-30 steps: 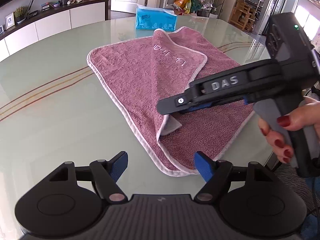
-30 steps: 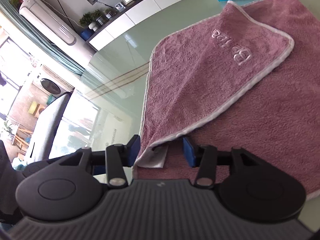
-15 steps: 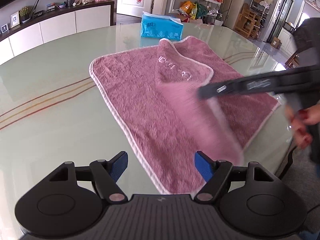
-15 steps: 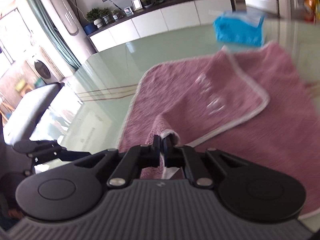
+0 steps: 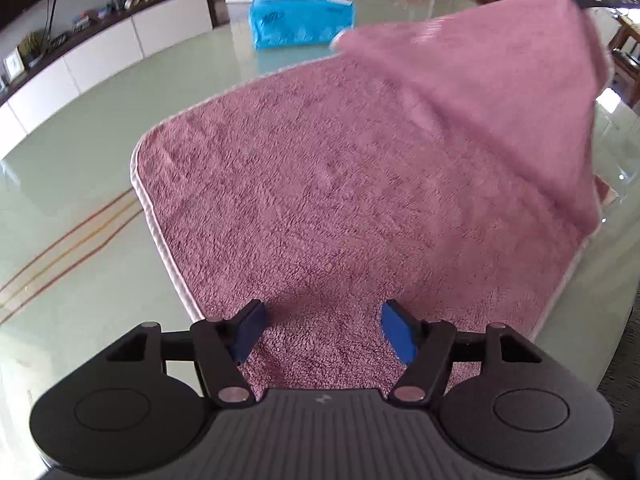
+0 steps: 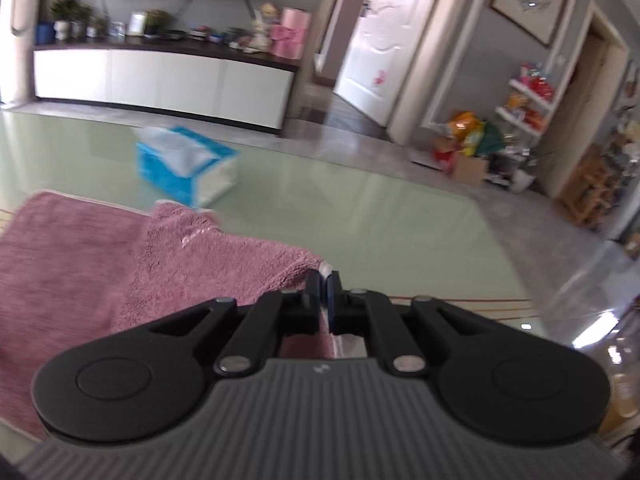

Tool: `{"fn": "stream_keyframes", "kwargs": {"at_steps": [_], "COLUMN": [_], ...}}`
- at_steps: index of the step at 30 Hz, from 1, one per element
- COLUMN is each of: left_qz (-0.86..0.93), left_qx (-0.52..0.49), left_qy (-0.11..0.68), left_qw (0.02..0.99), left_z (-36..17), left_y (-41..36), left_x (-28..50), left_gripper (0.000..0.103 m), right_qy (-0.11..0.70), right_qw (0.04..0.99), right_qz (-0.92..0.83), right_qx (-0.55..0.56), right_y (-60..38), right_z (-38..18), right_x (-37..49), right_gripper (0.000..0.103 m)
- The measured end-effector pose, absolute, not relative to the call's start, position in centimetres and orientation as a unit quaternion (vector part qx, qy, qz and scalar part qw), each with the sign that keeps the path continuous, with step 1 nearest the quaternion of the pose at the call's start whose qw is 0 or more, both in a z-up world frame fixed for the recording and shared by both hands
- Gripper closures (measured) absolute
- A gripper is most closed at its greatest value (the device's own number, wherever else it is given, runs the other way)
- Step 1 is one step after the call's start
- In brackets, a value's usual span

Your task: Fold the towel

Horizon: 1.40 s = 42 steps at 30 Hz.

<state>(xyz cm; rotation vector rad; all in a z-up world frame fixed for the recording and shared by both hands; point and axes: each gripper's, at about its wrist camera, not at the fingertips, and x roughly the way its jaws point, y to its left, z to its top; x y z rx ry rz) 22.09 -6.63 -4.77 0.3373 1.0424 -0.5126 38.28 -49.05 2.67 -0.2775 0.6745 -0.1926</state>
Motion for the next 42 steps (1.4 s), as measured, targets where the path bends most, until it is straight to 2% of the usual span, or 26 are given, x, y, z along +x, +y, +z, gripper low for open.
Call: {"fn": "stream_keyframes", "kwargs": {"at_steps": [3, 10, 17, 19, 20, 21, 23, 25, 27, 28, 30, 33, 37, 40, 42], "left_qz": [-0.221, -0.176, -0.157, -0.158, -0.162, -0.164, -0.167, -0.173, -0.182, -0.185, -0.188, -0.189, -0.178, -0.165, -0.156], "left_qx": [0.163, 0.146, 0.159, 0.166, 0.168, 0.167, 0.163, 0.155, 0.146, 0.142, 0.144, 0.152, 0.154, 0.156, 0.166], "left_qy": [0.502, 0.531, 0.53, 0.524, 0.518, 0.511, 0.497, 0.48, 0.474, 0.474, 0.479, 0.488, 0.494, 0.499, 0.497], "left_qw": [0.82, 0.816, 0.818, 0.82, 0.823, 0.827, 0.836, 0.846, 0.849, 0.849, 0.845, 0.839, 0.837, 0.836, 0.837], "left_z": [-4.8, -4.9, -4.6, -4.4, -4.1, -3.7, -3.3, -3.0, -3.0, -3.1, -3.6, -4.5, -5.1, -5.2, -5.3], "left_y": [-5.6, -1.7, -1.7, -2.2, -2.7, -3.1, -4.0, -5.1, -6.3, -7.0, -8.2, -9.2, -9.7, -9.8, -9.8], "left_x": [22.1, 21.7, 21.1, 21.1, 21.0, 21.0, 21.5, 22.3, 23.0, 23.3, 23.9, 24.0, 24.1, 24.3, 24.3], "left_gripper": [0.021, 0.019, 0.018, 0.026, 0.038, 0.042, 0.042, 0.042, 0.041, 0.041, 0.041, 0.043, 0.04, 0.03, 0.025], "right_qy": [0.343, 0.384, 0.418, 0.419, 0.42, 0.423, 0.425, 0.417, 0.4, 0.39, 0.383, 0.407, 0.372, 0.399, 0.421], "right_qw": [0.919, 0.882, 0.866, 0.866, 0.866, 0.866, 0.869, 0.872, 0.88, 0.885, 0.891, 0.89, 0.901, 0.897, 0.89], "right_qz": [-0.124, -0.168, -0.215, -0.218, -0.216, -0.211, -0.198, -0.203, -0.213, -0.219, -0.215, -0.179, -0.214, -0.184, -0.159], "right_qx": [-0.151, -0.213, -0.173, -0.165, -0.164, -0.162, -0.16, -0.154, -0.141, -0.131, -0.113, -0.098, -0.054, -0.052, -0.075], "right_y": [-51.8, -54.6, -58.2, -59.0, -59.2, -59.4, -59.7, -60.1, -60.6, -61.0, -61.6, -61.9, -62.8, -62.2, -60.9], "right_z": [1.4, -5.0, -8.1, -8.6, -8.7, -8.9, -9.1, -8.7, -8.2, -7.7, -7.0, -6.8, -6.5, -7.5, -8.6], "right_x": [39.3, 40.6, 41.6, 41.8, 41.8, 42.0, 42.2, 41.7, 40.9, 40.4, 39.4, 37.6, 34.9, 34.8, 35.5], "right_gripper": [0.099, 0.099, 0.099, 0.099, 0.099, 0.099, 0.095, 0.073, 0.061, 0.06, 0.062, 0.076, 0.075, 0.081, 0.082]}}
